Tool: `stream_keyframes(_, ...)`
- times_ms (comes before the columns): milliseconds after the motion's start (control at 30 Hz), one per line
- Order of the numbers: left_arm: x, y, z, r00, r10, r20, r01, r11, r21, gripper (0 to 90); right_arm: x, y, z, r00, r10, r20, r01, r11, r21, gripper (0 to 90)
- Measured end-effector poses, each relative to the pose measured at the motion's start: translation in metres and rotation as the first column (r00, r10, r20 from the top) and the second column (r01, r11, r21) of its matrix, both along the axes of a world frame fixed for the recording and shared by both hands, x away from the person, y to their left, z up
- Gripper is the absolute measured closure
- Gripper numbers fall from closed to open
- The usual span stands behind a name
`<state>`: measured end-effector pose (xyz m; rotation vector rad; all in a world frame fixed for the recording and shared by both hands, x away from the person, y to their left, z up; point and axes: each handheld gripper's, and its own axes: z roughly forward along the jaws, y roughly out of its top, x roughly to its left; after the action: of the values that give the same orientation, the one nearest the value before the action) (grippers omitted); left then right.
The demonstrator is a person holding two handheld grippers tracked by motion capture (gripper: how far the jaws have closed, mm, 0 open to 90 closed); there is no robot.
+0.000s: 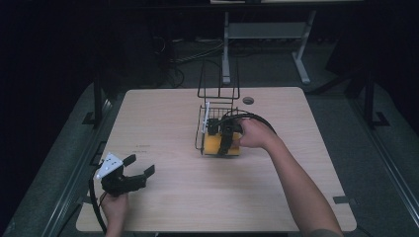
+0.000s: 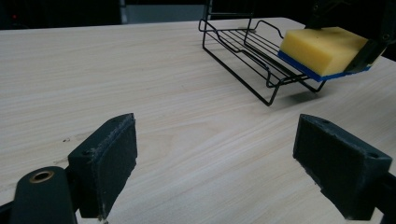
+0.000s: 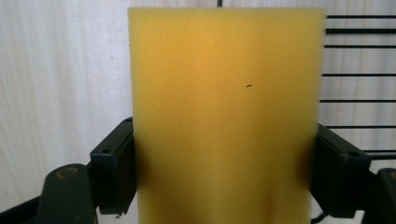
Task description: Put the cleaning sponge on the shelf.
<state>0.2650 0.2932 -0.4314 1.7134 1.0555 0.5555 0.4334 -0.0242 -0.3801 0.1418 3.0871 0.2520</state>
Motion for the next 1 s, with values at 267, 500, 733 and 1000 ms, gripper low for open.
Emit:
stream_keyframes(267,0.000,0.002,0.000,1.0000,0.005,0.002,-0.005,1.0000,-0.007,12.9,0.013,0.006,0.004,1.0000,-0.005,-0.008,0.005,0.9999,0.012,21.7)
stream_keyframes(500,0.000,0.001,0.000,1.0000,0.003,0.002,-0.003,1.0000,-0.008,13.0,0.021,0.010,0.007,0.9998,-0.016,-0.009,0.016,0.9998,-0.008,21.8)
stream_keyframes(733,0.000,0.000,0.001,1.0000,-0.003,0.004,0.003,1.0000,-0.008,13.0,0.033,0.011,0.008,0.9995,-0.020,-0.023,0.019,0.9994,-0.029,21.7)
stream_keyframes(1000,0.001,-0.001,0.000,1.0000,-0.004,0.006,0.004,1.0000,-0.009,13.0,0.045,0.012,0.001,0.9994,-0.018,-0.029,0.018,0.9998,-0.004,21.7)
